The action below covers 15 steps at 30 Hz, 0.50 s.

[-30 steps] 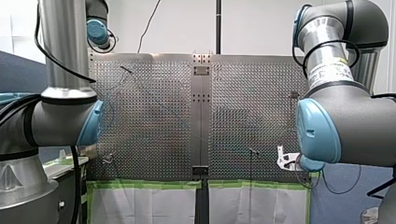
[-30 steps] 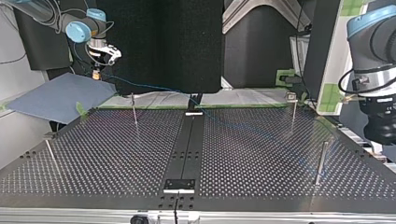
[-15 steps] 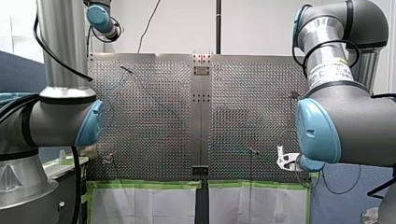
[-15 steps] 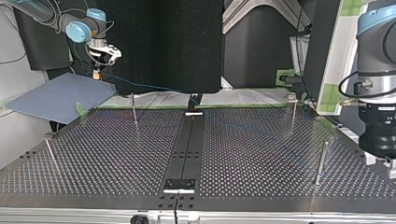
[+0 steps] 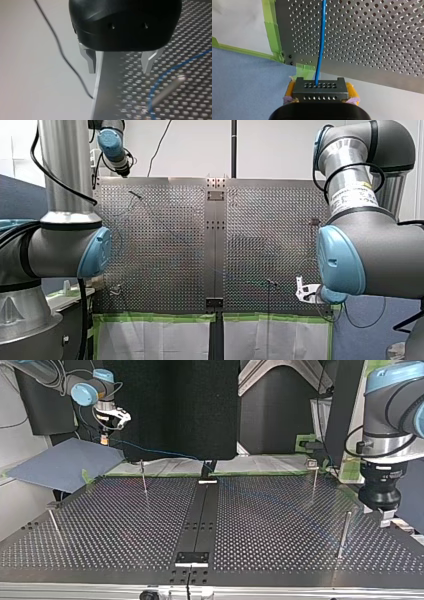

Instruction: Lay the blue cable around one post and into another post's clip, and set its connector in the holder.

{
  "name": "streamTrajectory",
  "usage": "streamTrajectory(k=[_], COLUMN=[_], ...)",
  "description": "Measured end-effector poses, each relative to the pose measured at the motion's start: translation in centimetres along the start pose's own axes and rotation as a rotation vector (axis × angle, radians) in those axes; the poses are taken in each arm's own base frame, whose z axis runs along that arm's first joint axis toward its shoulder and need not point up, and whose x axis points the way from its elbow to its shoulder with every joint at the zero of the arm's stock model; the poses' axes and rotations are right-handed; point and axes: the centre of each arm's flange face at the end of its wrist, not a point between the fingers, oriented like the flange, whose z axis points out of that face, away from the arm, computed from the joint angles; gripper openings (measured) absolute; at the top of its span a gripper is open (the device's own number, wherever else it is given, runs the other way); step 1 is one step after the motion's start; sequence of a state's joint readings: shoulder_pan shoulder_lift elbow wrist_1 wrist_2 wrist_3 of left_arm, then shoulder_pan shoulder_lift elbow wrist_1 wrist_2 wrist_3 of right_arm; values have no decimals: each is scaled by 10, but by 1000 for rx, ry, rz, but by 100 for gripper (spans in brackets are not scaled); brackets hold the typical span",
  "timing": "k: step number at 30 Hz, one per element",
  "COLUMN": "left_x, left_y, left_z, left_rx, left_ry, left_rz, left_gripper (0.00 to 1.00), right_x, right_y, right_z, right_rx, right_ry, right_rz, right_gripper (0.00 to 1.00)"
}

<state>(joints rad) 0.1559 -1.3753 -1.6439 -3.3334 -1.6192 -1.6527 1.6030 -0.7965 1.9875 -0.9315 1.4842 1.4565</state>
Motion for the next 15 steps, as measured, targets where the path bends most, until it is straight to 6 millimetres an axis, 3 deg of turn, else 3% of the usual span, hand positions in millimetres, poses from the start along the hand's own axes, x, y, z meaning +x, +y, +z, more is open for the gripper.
streamTrajectory(k=[15], left_x=[18], left_y=[-2], left_z=[-17], left_rx=[-10], left_ry=[156], left_rz=[26], left_gripper=[90], right_x=[0], right_y=[-2], right_z=[-1], right_rx=[6], right_ry=[-2], right_rz=[-3], right_gripper=[0])
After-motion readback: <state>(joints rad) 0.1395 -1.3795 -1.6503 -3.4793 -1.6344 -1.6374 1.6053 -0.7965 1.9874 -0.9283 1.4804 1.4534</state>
